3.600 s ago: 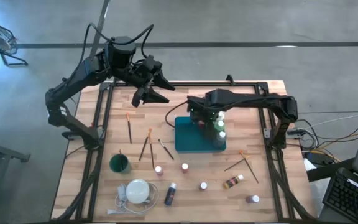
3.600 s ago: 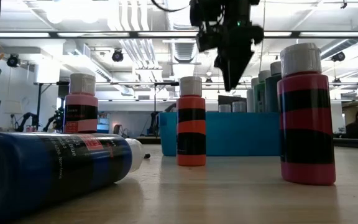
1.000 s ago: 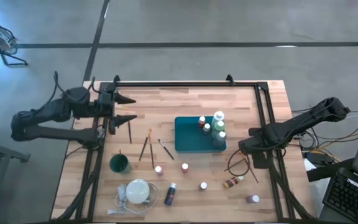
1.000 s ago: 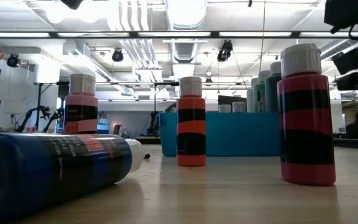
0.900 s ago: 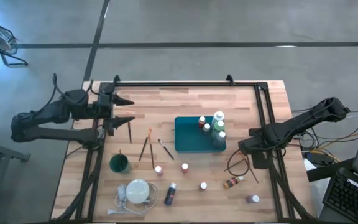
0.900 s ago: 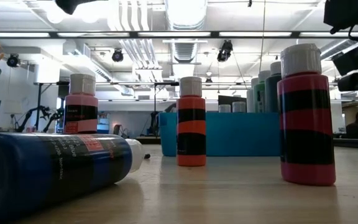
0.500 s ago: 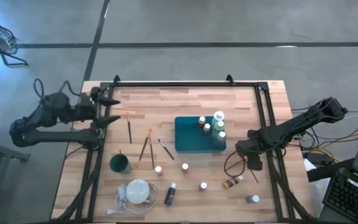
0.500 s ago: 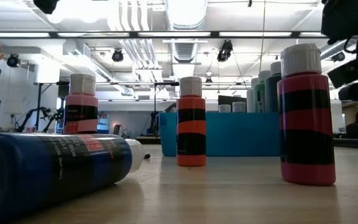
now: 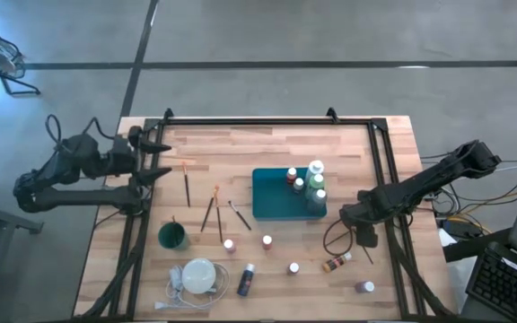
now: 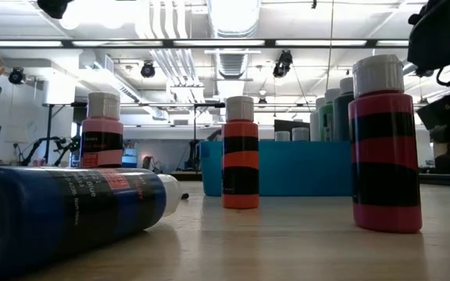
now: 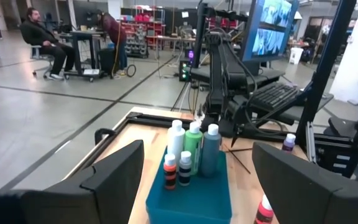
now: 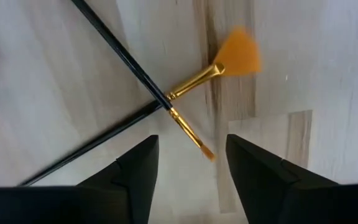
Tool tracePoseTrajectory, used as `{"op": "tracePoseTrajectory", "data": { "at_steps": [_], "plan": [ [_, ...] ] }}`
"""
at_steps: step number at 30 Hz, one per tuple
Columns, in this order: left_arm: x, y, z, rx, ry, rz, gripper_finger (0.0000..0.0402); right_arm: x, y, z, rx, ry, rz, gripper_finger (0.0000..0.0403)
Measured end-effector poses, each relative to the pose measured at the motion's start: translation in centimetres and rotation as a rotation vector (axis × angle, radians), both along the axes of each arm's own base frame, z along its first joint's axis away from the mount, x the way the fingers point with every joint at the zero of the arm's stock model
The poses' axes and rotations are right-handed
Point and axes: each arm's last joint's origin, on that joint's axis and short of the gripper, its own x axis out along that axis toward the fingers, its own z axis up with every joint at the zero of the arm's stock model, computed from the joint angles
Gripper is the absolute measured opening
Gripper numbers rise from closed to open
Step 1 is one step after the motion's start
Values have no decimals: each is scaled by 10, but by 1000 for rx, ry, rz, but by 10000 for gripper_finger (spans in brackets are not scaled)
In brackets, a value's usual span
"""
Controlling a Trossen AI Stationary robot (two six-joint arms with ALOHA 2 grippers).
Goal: Pick & Place Paint Supplies
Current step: Put the gold paintbrush into the green cup
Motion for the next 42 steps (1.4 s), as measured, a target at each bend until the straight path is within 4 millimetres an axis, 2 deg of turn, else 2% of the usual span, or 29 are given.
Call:
{"op": "tracePoseTrajectory", "data": {
  "at_steps": [12,28,35,42],
  "plan": [
    [0,0,0,0,-1,-1,305,-3,-1,-5,1,7,-17,146],
    [0,0,0,0,-3,-1,305,-5,-1,-7,10,20,-16,17],
    [-1,0,4,-38,-41,3,305,-5,-1,-6,34,25,0,8],
    [0,0,5,-134,-74,10,305,1,3,5,66,11,67,8]
  ]
}}
